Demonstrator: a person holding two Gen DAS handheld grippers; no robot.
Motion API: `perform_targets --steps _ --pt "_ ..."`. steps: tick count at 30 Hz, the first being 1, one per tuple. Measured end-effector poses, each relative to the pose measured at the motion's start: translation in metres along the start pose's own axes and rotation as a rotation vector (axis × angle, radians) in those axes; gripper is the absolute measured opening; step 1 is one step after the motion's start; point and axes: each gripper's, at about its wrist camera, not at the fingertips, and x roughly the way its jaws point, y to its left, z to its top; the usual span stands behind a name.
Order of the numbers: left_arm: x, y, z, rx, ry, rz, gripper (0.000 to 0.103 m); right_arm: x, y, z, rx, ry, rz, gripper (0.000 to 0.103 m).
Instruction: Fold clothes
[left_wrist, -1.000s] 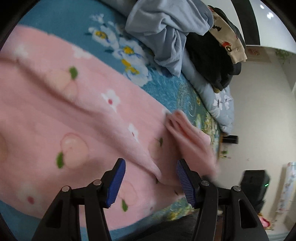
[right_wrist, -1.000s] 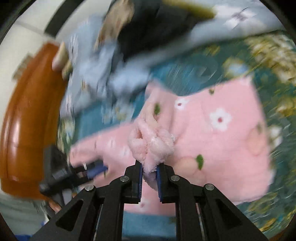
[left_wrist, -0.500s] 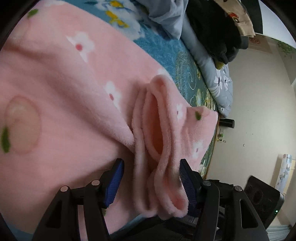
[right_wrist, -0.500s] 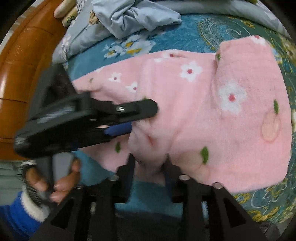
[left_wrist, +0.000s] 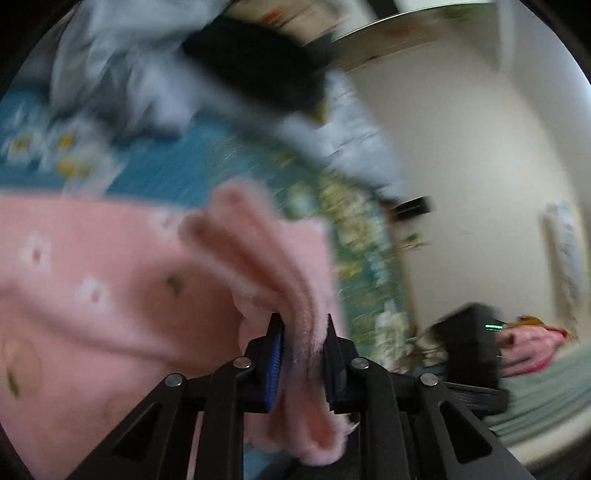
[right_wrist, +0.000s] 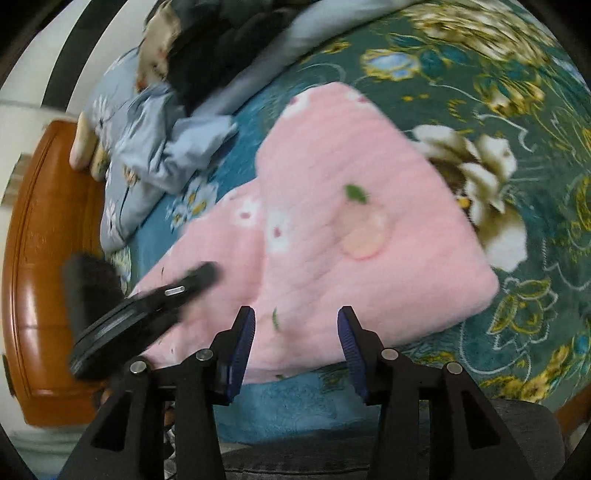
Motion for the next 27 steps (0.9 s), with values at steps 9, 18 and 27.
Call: perform_targets --steps 9,18,27 --pt "-0.002 0.098 -0.020 -0.256 0.058 0.202 0.018 0.020 -0.011 0.014 0.073 -0.006 0.013 0.048" --pt "0.001 0.104 -0.023 -0.333 0.067 0.081 0.063 0.017 -0.041 0.027 0.203 -0.050 0.010 0.048" --pt "0.014 0.076 -0.031 -0.242 0.124 0.158 0.017 0.020 -0.049 0.025 0.215 -0.045 0.004 0.048"
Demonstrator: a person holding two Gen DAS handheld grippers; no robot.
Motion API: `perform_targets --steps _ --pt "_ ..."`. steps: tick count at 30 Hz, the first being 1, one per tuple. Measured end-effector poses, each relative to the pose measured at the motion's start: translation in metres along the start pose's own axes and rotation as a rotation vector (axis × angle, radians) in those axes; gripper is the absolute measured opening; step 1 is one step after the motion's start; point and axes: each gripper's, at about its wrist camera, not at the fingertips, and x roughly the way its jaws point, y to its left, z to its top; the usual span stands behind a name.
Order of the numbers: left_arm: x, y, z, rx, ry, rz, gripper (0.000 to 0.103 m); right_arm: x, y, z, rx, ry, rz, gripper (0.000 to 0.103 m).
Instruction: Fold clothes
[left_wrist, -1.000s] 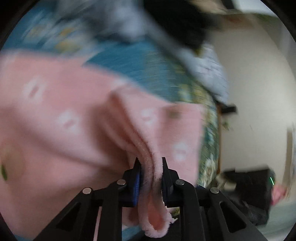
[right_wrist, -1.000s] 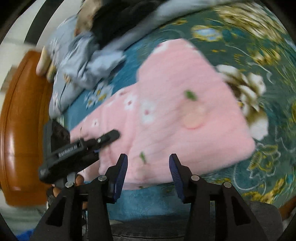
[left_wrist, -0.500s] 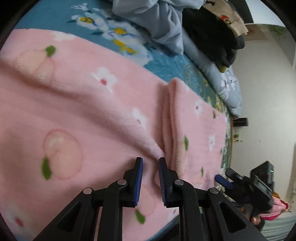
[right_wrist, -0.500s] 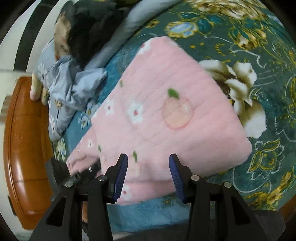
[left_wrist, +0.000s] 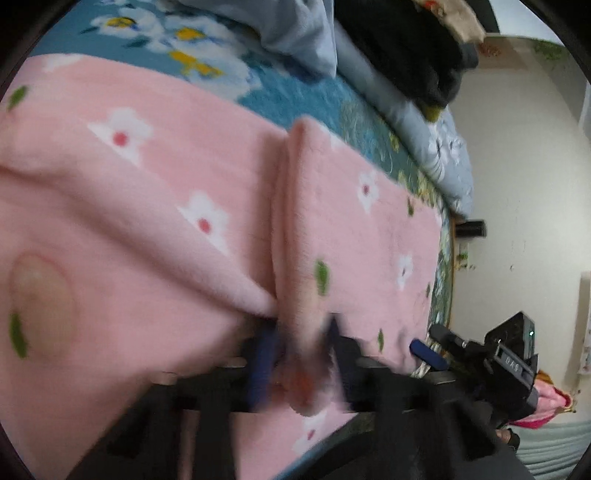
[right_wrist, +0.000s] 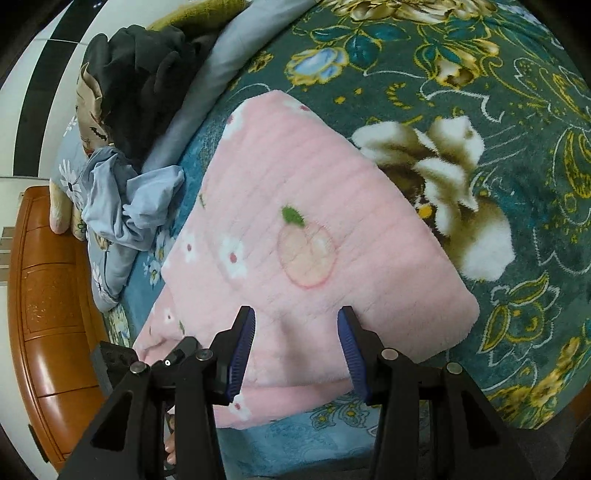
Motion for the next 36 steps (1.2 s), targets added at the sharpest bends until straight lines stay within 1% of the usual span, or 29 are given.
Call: perform_targets --steps 1,5,6,9,11,13,18,19,22,23,24,26,27,29,32,33,36 --pt "-0.002 -0.004 -0.002 0.015 -0.005 0.006 0.013 0.001 -0.002 0.000 0.007 0.000 0.000 0.048" --pt "-0.034 -0.017 -0.012 0.042 -0.043 -0.077 0.012 -0.002 -0.004 -0.001 0.019 -0.020 0.012 0.048" --pt "-0.036 -0.015 -0.014 0.046 -0.041 -0.062 0.012 -0.003 -0.005 -0.001 0.020 -0.027 0.016 0.048" --pt "-0.026 -0.001 -0.016 0.036 -0.011 0.022 0.012 -0.002 -0.009 -0.001 0.040 -0.017 0.019 0.048" --pt "-0.014 0.014 -0.018 -0.014 0.012 0.049 0.012 0.004 -0.011 -0.001 0.051 0.009 -0.001 0.048" --pt "-0.010 0.022 -0.021 -0.038 0.014 0.052 0.012 0.009 -0.009 -0.001 0.043 0.030 -0.030 0.048" --pt "-0.008 0.022 -0.019 -0.027 0.015 0.070 0.014 0.019 -0.005 -0.001 0.012 0.066 -0.105 0.048" --pt "-0.010 0.022 -0.020 -0.030 0.018 0.061 0.016 0.021 -0.004 0.000 0.003 0.070 -0.120 0.048" --pt "-0.021 0.018 -0.024 -0.030 0.038 0.000 0.017 0.024 0.001 0.000 -0.027 0.071 -0.160 0.048" --pt "-0.031 0.019 -0.025 -0.039 0.033 -0.041 0.017 0.023 0.003 -0.001 -0.038 0.061 -0.160 0.048" --pt "-0.044 0.021 -0.026 -0.047 0.015 -0.069 0.017 0.019 0.005 -0.002 -0.052 0.046 -0.141 0.048" --pt "-0.078 0.029 -0.028 -0.061 -0.062 -0.082 0.018 0.011 0.007 -0.005 -0.070 0.016 -0.098 0.051" --pt "-0.097 0.037 -0.029 -0.077 -0.113 -0.072 0.019 0.007 0.006 -0.005 -0.073 0.003 -0.078 0.052" --pt "-0.144 0.064 -0.035 -0.156 -0.259 0.007 0.021 0.000 0.004 -0.006 -0.072 -0.025 -0.038 0.053" --pt "-0.211 0.121 -0.055 -0.342 -0.478 0.142 0.024 -0.008 0.001 -0.006 -0.039 -0.056 0.010 0.053" --pt "-0.231 0.139 -0.064 -0.394 -0.532 0.183 0.024 -0.010 0.000 -0.005 -0.029 -0.063 0.026 0.053" --pt "-0.277 0.180 -0.089 -0.493 -0.638 0.269 0.028 -0.014 -0.005 -0.005 0.002 -0.081 0.071 0.053"
